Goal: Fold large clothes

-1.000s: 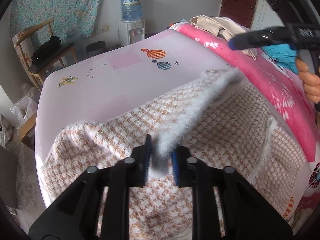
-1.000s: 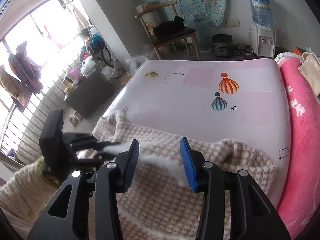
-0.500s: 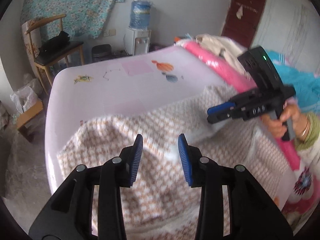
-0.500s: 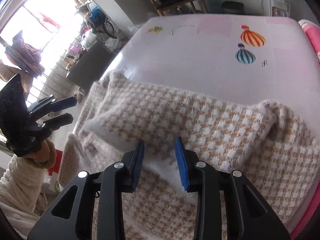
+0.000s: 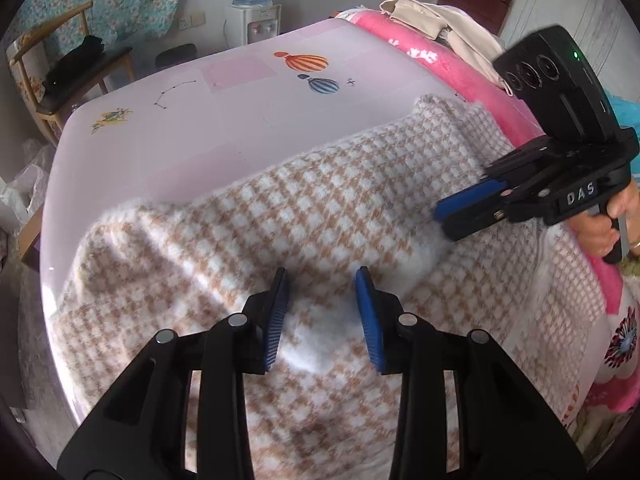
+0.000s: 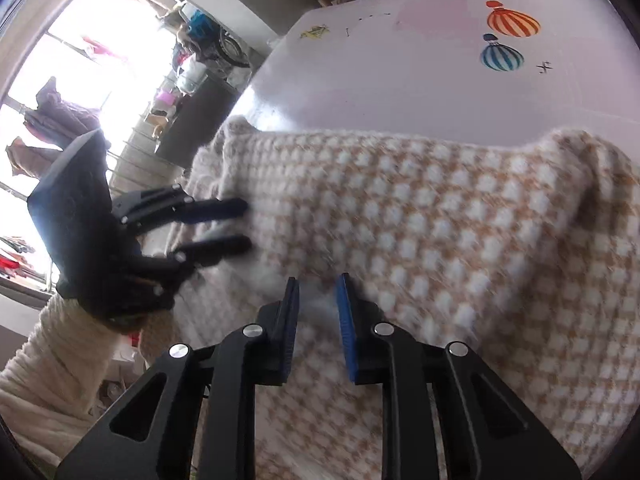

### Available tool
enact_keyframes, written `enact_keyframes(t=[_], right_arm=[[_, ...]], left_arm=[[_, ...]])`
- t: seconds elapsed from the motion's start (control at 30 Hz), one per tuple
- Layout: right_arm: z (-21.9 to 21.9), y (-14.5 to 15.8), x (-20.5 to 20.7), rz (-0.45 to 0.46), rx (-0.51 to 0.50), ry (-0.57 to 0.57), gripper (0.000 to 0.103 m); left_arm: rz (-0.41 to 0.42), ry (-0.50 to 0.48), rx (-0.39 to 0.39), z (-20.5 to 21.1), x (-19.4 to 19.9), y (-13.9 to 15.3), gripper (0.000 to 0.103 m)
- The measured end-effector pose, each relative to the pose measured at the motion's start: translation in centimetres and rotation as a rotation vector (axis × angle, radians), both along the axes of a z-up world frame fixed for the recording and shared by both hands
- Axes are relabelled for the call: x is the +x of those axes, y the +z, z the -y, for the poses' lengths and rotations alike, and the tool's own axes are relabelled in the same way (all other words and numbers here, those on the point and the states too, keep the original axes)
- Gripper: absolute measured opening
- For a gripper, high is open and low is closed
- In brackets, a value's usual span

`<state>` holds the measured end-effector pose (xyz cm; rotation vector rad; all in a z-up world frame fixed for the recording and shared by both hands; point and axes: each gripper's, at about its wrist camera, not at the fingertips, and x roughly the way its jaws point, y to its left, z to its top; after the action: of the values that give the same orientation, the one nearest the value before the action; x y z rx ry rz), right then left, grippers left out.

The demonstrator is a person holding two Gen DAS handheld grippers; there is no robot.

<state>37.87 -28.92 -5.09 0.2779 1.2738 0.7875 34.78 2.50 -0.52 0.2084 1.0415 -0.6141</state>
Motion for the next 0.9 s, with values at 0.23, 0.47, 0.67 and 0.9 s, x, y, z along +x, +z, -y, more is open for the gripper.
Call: enact_keyframes(t=[0.23,0.47,0.67,0.9], right_arm=[[8.1,3.0,1.1,0.020,0.087,-0.237,0.034],[7.5,-0.1,3.1,-0.076,0.045,-0.299,0.034],[5.4,0.2,2.3,0.034,-0.067,-0.271,0.022],[3.9,0.5,2.2,0.107,-0.152,-0.245,0.021]], left_arm=[[-0.005,0.095,-0.030,-3.4,0.8,1.8,0.035],[-0.200,0.315,-0.202,-6.5,5.5,-0.3,0.037],[-0.125,0.315,-0.129,-5.5,7.2,-1.1,0.039],[-0.088,0.313,-0.083,-5.7,8.9,-1.4,0.040]])
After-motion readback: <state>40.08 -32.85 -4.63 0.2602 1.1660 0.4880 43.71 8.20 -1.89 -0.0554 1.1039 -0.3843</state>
